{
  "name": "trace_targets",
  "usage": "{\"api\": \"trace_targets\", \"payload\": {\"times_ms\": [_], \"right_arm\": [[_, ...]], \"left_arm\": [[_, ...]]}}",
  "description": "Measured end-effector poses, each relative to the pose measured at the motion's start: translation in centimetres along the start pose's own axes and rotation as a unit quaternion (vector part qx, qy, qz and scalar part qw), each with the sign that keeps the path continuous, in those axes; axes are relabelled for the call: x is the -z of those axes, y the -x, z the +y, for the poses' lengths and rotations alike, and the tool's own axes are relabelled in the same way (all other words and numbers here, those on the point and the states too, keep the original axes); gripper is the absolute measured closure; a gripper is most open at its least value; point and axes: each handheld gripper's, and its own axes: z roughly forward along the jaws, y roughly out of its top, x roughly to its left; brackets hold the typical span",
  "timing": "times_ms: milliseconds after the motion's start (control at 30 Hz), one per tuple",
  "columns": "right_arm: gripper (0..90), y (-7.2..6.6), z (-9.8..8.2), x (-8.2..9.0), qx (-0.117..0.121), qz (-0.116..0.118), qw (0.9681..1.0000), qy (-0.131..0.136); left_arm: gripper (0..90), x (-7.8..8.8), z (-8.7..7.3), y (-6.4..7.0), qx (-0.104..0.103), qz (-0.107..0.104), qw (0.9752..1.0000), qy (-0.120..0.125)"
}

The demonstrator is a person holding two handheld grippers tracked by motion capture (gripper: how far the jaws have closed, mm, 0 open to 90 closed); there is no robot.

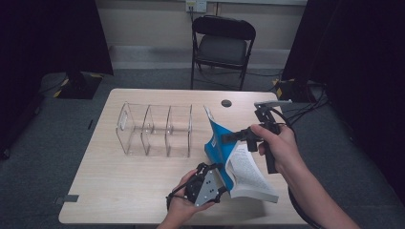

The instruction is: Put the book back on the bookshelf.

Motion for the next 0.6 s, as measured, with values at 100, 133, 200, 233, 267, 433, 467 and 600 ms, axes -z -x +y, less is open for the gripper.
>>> {"api": "trace_targets", "payload": {"times_ms": [100,133,200,233,267,433,467,600], "right_arm": [[84.7,0.1,0.4,-0.6,-0.008,0.003,1.0,-0.005],[84.6,0.1,0.5,-0.9,-0.009,0.003,0.9999,-0.008],[84.6,0.0,0.5,-0.9,-0.005,0.0,1.0,-0.006],[84.6,0.0,0.5,-0.9,-0.005,0.0,1.0,-0.006],[84.6,0.0,0.5,-0.7,-0.006,0.0,1.0,-0.004],[84.6,0.8,0.0,0.2,-0.017,0.011,0.9997,0.015],[84.6,0.9,0.0,0.3,-0.015,0.012,0.9997,0.018],[84.7,1.6,-0.3,1.2,-0.021,0.018,0.9991,0.032]], "left_arm": [[34.1,0.1,0.1,0.0,0.003,-0.002,1.0,-0.004],[34.5,0.1,0.0,0.0,-0.001,0.002,1.0,-0.003],[34.6,0.2,-0.1,0.0,0.001,0.003,1.0,0.0],[34.6,0.2,-0.1,0.0,0.001,0.003,1.0,0.0],[34.6,0.2,-0.2,0.0,-0.002,0.004,1.0,0.002],[34.9,0.1,-0.1,0.3,-0.004,0.005,1.0,-0.004],[34.9,0.1,-0.2,0.3,-0.007,0.006,1.0,-0.002],[34.6,0.1,-0.3,0.3,-0.014,0.007,0.9999,-0.002]]}}
